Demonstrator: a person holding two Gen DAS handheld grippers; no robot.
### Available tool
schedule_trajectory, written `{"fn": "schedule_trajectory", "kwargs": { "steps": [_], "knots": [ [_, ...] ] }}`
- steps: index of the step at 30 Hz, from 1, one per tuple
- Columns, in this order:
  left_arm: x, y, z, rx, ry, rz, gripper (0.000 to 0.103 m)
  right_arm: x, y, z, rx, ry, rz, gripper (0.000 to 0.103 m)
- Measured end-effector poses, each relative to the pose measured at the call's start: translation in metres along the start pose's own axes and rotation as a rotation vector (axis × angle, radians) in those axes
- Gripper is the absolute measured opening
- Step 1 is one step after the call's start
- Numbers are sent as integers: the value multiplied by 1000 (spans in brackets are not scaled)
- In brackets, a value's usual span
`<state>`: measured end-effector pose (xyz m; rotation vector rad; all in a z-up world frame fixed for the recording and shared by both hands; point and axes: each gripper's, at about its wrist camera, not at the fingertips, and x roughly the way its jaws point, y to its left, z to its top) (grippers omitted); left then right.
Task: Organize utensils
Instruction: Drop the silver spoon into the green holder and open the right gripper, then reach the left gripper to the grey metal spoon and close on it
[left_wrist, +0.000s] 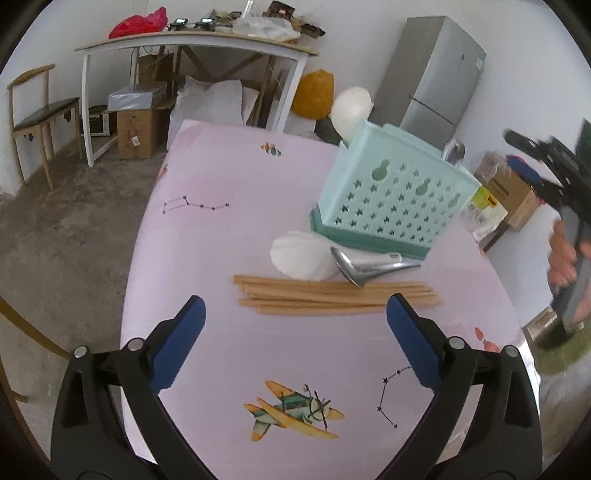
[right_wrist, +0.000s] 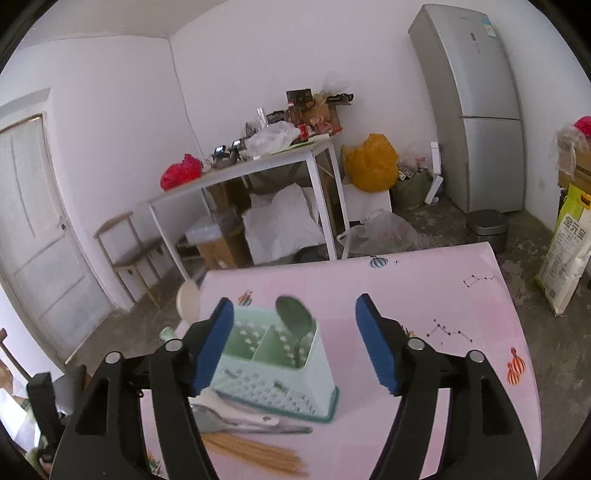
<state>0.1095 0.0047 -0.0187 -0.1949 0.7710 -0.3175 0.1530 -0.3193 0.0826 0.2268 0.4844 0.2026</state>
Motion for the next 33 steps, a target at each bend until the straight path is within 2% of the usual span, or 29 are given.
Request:
{"fn": "schedule_trajectory", "kwargs": {
  "steps": [3, 6, 10, 11, 13, 17, 22, 26, 27, 28, 33],
  "knots": [
    [0, 1, 0, -7, 2, 12, 95, -8, 10, -20, -26, 39, -30, 79],
    [4, 0, 0, -13, 27, -10, 95, -2, 19, -58, -39, 154, -62, 85],
    [12, -4, 0, -7, 51, -35, 95, 17, 30, -119, -44, 343, -112, 87],
    [14, -5, 0, -2, 55, -57, 95, 21, 32, -131, -41, 378, -118, 87],
    [19, -5, 3, -6, 66, -47, 95, 26, 36, -154, -41, 433, -139, 90],
    [31, -10, 8, 12, 106, -9, 95, 31, 35, -177, -43, 470, -175, 96],
    [36, -19, 17, 34, 97, -27, 94, 33, 42, -189, -117, 469, -221, 97],
    [39, -27, 22, 61, 87, -34, 94, 32, 44, -190, -138, 464, -215, 97],
    [40, -29, 23, 70, 85, -37, 90, 31, 44, -190, -142, 464, -210, 97],
    [42, -31, 24, 78, 83, -44, 82, 32, 46, -191, -145, 463, -208, 97],
    [54, -31, 27, 51, 115, -88, 63, 31, 43, -193, -154, 442, -195, 97]
  ]
}}
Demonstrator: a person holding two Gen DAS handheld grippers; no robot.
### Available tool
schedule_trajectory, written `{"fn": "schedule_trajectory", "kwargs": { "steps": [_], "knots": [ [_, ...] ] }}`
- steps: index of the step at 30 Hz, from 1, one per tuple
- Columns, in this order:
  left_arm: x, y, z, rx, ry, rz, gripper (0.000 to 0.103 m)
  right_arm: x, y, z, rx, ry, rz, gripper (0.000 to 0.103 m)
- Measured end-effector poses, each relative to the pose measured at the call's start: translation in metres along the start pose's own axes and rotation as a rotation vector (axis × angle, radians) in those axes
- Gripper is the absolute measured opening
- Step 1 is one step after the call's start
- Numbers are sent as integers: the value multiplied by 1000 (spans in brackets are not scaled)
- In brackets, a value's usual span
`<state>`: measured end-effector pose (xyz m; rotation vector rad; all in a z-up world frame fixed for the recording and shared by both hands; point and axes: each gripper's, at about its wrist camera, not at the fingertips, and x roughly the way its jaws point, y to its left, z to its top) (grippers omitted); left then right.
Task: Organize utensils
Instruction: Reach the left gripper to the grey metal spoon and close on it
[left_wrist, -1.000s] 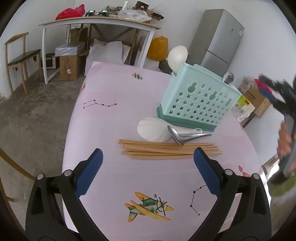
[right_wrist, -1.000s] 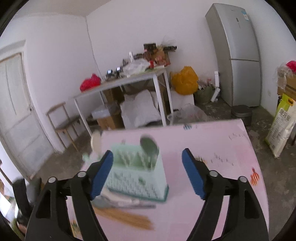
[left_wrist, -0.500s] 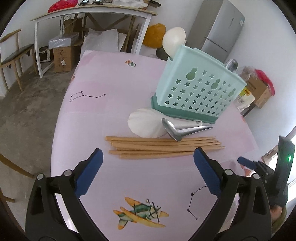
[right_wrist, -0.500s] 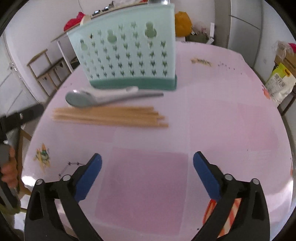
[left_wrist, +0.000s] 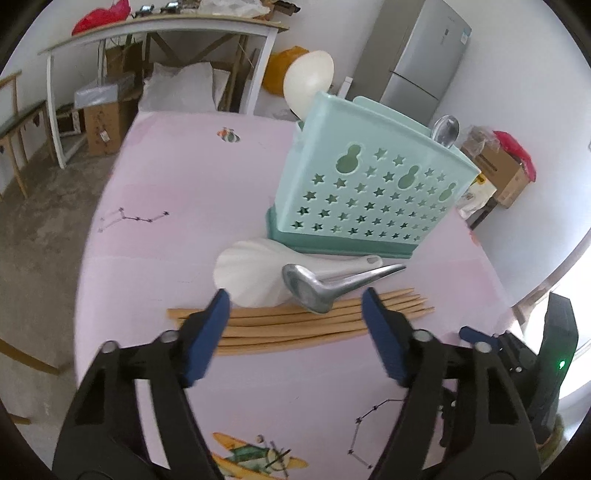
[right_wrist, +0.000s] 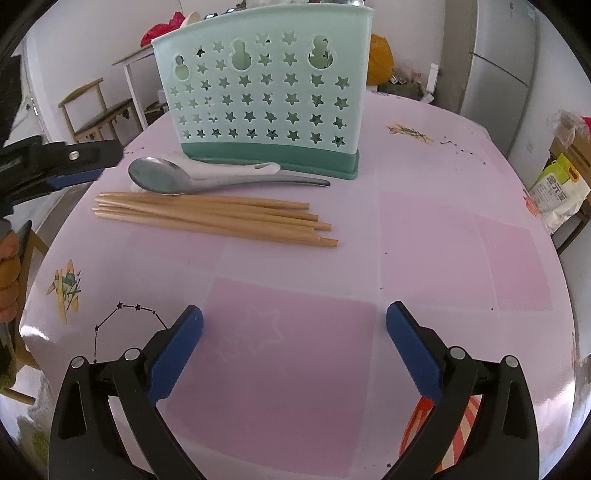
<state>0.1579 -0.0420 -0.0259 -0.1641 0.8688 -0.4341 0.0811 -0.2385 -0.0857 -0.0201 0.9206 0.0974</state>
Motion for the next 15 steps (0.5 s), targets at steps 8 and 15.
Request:
{"fn": "schedule_trajectory", "kwargs": {
  "steps": [8, 15],
  "knots": [
    [24, 4, 7, -54, 54, -26, 45, -1, -1, -3, -5, -19, 4, 97],
    [42, 11, 12, -80, 111, 21, 33, -3, -2, -5, -12, -25, 12, 97]
  ]
}}
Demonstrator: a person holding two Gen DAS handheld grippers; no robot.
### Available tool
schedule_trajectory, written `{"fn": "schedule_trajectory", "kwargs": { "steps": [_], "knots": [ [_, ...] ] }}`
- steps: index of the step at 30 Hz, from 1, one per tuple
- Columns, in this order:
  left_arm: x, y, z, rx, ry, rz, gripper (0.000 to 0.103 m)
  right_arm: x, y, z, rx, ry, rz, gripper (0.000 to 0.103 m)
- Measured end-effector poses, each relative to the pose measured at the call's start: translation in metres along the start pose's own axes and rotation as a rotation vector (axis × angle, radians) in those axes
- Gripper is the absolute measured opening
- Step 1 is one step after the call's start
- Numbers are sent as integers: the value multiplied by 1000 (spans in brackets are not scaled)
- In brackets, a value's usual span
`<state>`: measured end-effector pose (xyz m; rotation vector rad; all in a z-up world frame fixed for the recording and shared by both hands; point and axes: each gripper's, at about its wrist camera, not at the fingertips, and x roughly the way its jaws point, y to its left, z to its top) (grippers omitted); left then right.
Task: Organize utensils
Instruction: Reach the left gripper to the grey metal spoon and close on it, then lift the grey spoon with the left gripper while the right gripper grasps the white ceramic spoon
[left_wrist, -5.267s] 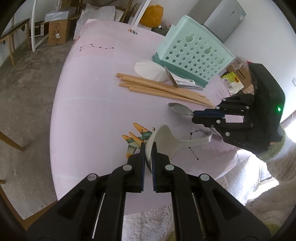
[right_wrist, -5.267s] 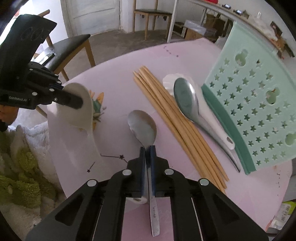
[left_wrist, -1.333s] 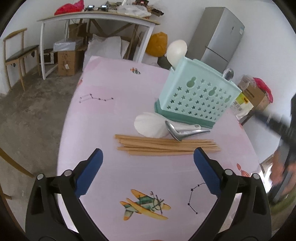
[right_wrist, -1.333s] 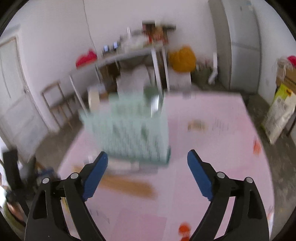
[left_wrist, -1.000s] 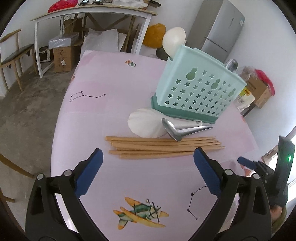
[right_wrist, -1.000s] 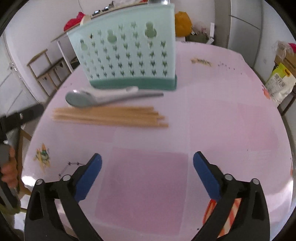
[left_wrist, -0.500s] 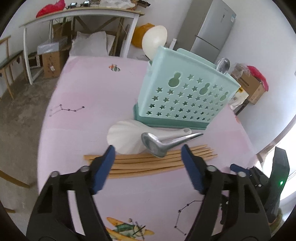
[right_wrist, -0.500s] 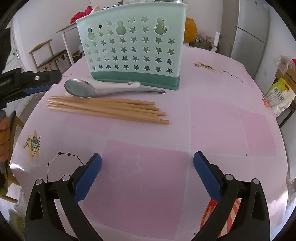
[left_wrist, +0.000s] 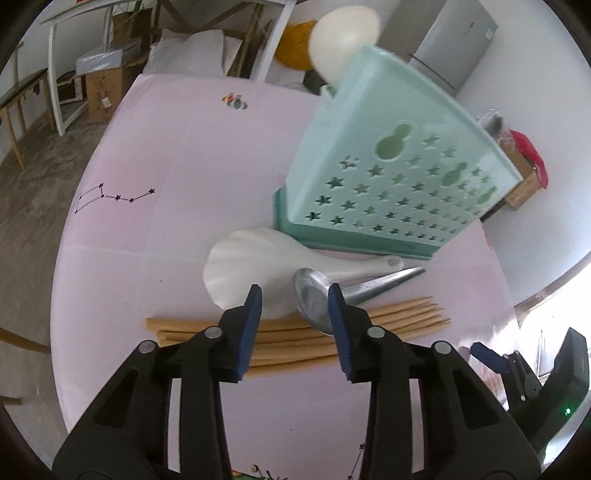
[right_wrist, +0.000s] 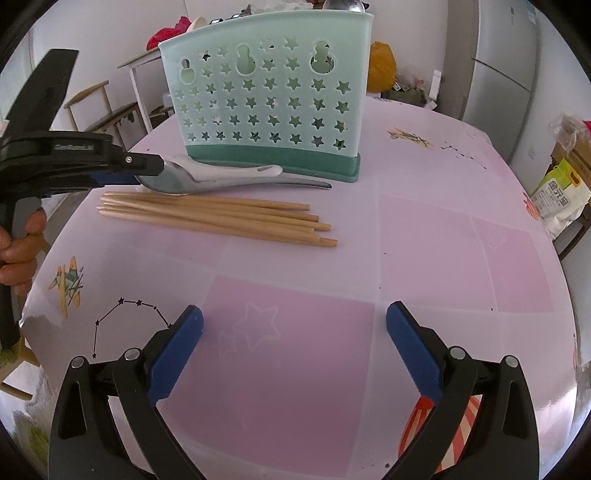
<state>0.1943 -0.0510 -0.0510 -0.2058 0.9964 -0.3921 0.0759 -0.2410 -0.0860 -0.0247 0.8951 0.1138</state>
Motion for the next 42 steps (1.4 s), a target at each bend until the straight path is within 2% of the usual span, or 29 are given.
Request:
{"fn": "schedule_trajectory", "kwargs": {
  "steps": [5, 9, 15, 16, 24, 30, 33, 36, 40, 42],
  "knots": [
    [2, 4, 5, -25, 1, -6, 29, 0, 0, -2, 3, -10, -2, 97],
    [3, 6, 6, -50, 11, -10, 20, -1, 0, -2, 3, -11, -2, 97],
    [6, 2, 0, -50, 30, -23, 14, -1, 0, -2, 3, -14, -3, 97],
    [7, 1, 0, -50, 28, -24, 11, -1, 0, -2, 3, -15, -3, 97],
    [-2, 3, 2, -86, -9, -67, 5, -1, 0, -4, 0, -28, 0, 97],
    [-33, 9, 1, -134, -83, -116, 1, -2, -2, -4, -10, -30, 16, 97],
    [-53, 16, -1, -143, -118, -116, 1, -8, -10, 1, 27, -32, 79, 97],
    [-76, 28, -4, -161, -160, -105, 1, -24, -12, 11, 32, -95, 137, 97],
    [-102, 50, -8, -198, -209, -92, 1, -41, 4, 36, -78, -175, 201, 96],
    [-115, 62, -11, -222, -244, -80, 1, -41, 14, 50, -121, -195, 217, 90]
  ]
}}
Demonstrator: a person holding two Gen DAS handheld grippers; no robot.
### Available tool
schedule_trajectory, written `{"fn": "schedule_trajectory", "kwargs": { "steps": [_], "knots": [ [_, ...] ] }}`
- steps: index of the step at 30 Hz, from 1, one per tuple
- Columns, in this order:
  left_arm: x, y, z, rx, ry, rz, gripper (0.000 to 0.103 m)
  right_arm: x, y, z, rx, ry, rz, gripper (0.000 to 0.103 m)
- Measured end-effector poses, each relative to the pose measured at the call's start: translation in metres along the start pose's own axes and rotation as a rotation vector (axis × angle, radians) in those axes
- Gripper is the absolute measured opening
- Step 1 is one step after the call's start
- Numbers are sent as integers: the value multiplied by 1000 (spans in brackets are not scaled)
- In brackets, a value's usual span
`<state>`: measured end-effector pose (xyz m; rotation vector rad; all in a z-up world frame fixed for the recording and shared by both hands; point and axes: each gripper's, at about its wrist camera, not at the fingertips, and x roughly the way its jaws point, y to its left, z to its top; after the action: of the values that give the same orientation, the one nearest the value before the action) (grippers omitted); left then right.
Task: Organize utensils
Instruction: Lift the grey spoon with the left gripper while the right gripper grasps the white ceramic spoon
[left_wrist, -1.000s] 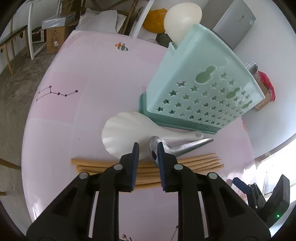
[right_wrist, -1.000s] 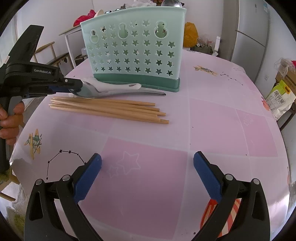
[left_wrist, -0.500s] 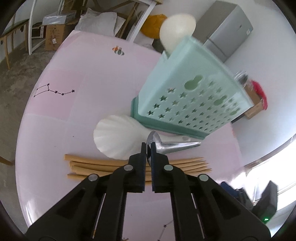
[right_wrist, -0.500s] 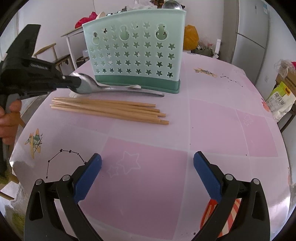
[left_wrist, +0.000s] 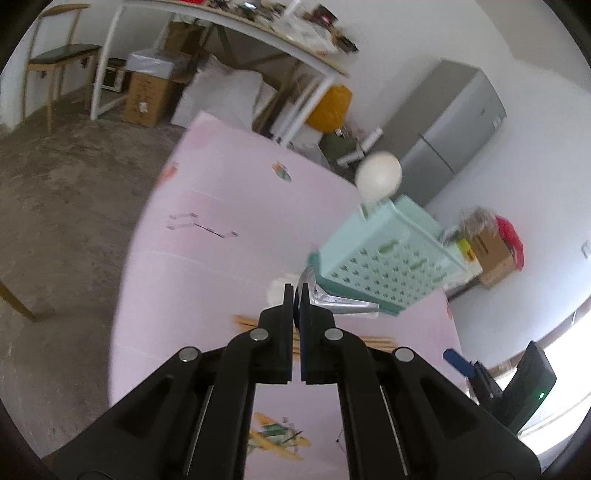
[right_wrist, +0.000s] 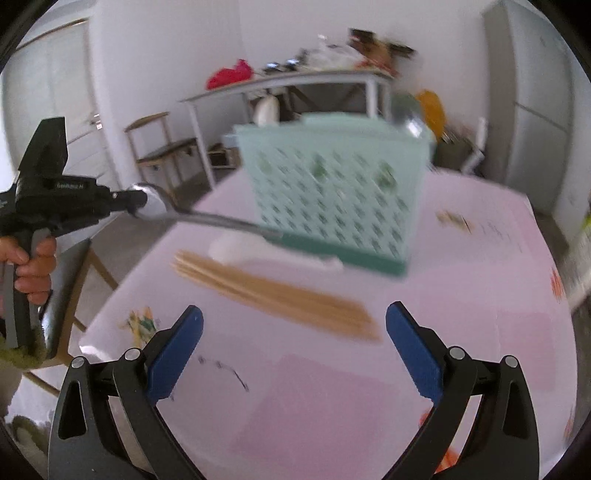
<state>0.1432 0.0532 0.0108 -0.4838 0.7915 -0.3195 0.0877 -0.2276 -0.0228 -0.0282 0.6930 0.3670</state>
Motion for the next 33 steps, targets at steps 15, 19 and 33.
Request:
{"fn": "schedule_trajectory", "kwargs": {
  "steps": [15, 19, 33],
  "knots": [
    [-31, 70, 6, -100, -94, 4, 1, 127, 19, 56, -235, 253, 117, 48],
    [-27, 85, 7, -121, -88, -16, 1, 145, 22, 59, -295, 319, 126, 48],
    [-20, 106, 4, -146, -83, -56, 1, 174, 30, 65, -396, 485, 215, 40]
  ]
}}
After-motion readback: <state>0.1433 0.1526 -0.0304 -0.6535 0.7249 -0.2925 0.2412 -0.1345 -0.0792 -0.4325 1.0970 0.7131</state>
